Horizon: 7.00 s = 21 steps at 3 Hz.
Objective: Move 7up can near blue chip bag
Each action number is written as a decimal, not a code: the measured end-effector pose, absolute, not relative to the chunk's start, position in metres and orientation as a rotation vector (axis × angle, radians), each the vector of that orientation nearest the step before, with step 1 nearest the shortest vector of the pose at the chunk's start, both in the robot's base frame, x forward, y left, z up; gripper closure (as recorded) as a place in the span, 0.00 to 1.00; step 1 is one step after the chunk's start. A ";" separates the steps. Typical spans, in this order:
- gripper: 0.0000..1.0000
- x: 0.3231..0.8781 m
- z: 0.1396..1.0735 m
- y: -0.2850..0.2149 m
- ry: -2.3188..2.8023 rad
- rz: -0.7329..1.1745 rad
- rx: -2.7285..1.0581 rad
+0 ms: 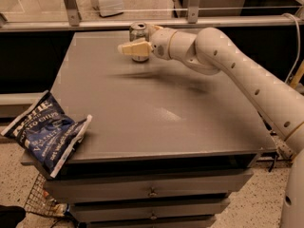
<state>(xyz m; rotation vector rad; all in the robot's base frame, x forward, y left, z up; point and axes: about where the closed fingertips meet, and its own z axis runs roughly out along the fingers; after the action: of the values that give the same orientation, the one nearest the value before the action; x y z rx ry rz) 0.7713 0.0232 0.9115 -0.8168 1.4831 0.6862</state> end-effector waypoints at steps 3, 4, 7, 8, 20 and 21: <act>0.87 0.770 0.911 0.033 1.479 0.699 -0.825; 1.00 0.769 0.911 0.035 1.478 0.702 -0.828; 1.00 0.681 0.970 0.042 1.468 0.787 -0.912; 1.00 0.588 0.987 0.045 1.417 0.887 -0.901; 0.40 0.457 0.909 0.050 1.394 1.002 -1.018; 0.17 0.456 0.910 0.052 1.392 1.004 -1.022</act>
Offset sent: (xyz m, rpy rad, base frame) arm -0.0006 0.0036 0.0000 0.0025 0.0008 0.0053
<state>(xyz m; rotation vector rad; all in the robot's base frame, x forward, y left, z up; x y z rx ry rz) 0.4560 0.0520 0.9095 -1.0221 1.3918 1.0038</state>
